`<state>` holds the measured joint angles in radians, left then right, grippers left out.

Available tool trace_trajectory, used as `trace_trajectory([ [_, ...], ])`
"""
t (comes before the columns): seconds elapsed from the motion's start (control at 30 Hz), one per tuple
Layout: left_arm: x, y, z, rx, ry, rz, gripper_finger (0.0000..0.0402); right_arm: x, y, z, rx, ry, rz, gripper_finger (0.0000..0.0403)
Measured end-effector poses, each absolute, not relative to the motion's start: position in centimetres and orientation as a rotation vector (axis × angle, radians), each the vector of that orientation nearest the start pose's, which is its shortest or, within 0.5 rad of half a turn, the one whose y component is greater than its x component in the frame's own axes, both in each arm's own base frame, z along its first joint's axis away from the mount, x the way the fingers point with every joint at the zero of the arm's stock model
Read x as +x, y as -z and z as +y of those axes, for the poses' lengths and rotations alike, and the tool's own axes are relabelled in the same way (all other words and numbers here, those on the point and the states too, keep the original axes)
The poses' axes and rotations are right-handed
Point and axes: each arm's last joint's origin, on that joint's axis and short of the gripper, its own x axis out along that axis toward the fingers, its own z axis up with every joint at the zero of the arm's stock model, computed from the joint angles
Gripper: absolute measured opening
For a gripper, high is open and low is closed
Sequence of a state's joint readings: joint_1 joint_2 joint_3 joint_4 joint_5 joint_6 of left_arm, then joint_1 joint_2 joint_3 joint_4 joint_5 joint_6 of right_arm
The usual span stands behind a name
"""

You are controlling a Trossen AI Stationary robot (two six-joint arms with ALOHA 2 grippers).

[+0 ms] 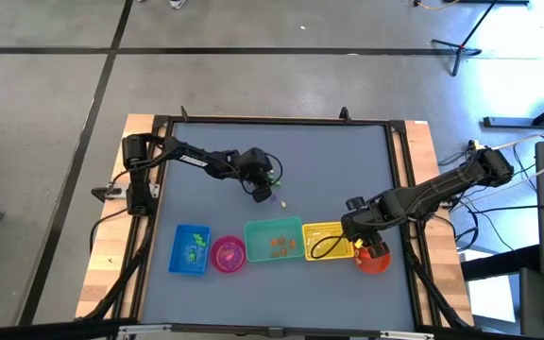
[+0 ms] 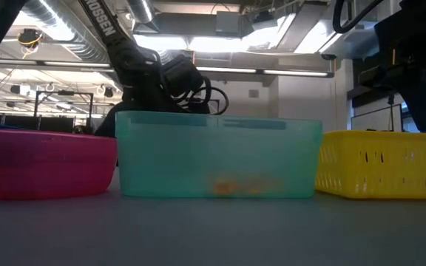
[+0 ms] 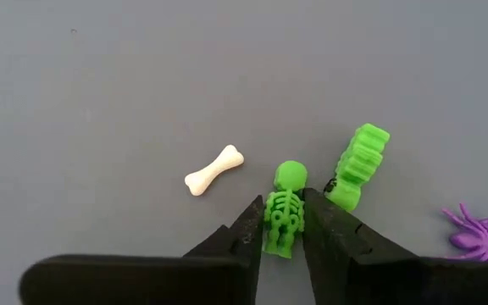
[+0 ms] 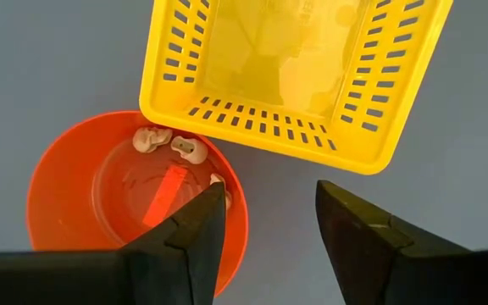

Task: Sort Halloween decoration
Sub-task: Put the green skeleton toy into the blue bin

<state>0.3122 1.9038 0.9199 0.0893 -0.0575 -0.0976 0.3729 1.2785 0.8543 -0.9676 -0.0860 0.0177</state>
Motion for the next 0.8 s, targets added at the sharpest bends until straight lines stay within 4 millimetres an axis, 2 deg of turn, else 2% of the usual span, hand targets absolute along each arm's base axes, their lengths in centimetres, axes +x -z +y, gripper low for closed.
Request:
trace_trajectory([
  [0.33,33.2,-12.1,11.1,-0.190,-0.410,0.846,0.0044,19.4,-21.5,7.8,-0.186,-0.369,1.392,0.0182],
  [0.57,31.9,-15.9,10.4,-0.204,-0.383,0.829,0.0044,19.4,-21.5,7.8,-0.186,-0.369,1.392,0.0182],
  [0.8,28.5,-20.6,7.3,-0.381,-0.230,0.917,0.0044,19.4,-21.6,7.8,-0.205,-0.346,1.385,0.0182],
])
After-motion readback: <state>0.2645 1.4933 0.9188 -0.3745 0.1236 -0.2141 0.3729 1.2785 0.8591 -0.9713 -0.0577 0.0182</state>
